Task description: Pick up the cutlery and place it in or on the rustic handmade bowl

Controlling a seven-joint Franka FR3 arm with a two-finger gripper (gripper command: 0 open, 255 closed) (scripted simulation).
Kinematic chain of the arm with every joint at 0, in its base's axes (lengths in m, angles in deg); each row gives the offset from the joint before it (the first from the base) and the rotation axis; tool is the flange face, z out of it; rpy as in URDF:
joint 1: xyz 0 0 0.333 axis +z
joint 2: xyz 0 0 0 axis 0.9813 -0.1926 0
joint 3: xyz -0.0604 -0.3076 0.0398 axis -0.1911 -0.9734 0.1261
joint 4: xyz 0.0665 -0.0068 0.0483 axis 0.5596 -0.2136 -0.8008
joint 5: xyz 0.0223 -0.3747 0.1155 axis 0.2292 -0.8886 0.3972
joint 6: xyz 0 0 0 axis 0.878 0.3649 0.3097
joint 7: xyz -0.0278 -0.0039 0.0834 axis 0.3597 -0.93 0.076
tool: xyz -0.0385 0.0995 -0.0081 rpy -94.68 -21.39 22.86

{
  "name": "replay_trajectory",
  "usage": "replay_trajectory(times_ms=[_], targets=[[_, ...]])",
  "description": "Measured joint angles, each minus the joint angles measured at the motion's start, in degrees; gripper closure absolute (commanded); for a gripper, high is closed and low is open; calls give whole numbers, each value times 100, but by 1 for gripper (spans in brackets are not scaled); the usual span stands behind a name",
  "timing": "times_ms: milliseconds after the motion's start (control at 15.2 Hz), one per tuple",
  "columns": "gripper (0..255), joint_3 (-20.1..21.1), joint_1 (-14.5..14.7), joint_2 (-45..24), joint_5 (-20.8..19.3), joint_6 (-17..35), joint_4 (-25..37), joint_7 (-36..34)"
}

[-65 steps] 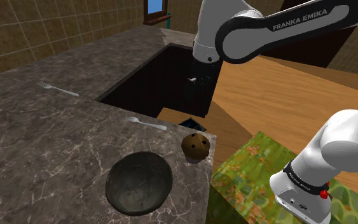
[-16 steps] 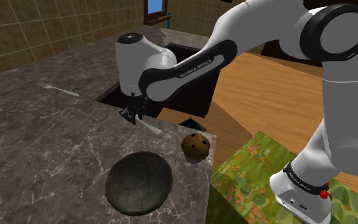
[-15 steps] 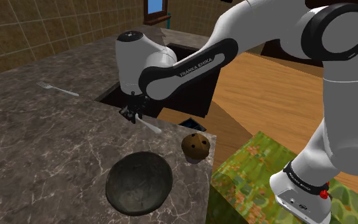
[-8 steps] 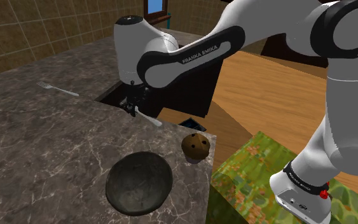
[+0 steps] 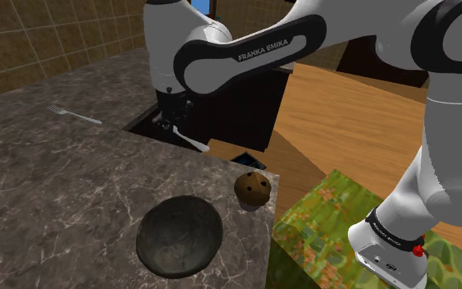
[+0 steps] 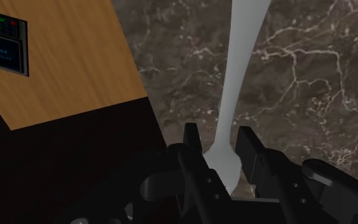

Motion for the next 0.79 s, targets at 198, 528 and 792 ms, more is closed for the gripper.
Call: replay_trajectory(times_ms=[198,528,792], targets=[[255,25,0,74,51,-182,119,46],[255,52,29,114,106,-526,433,119],[255,79,25,214,166,-771,593,181]])
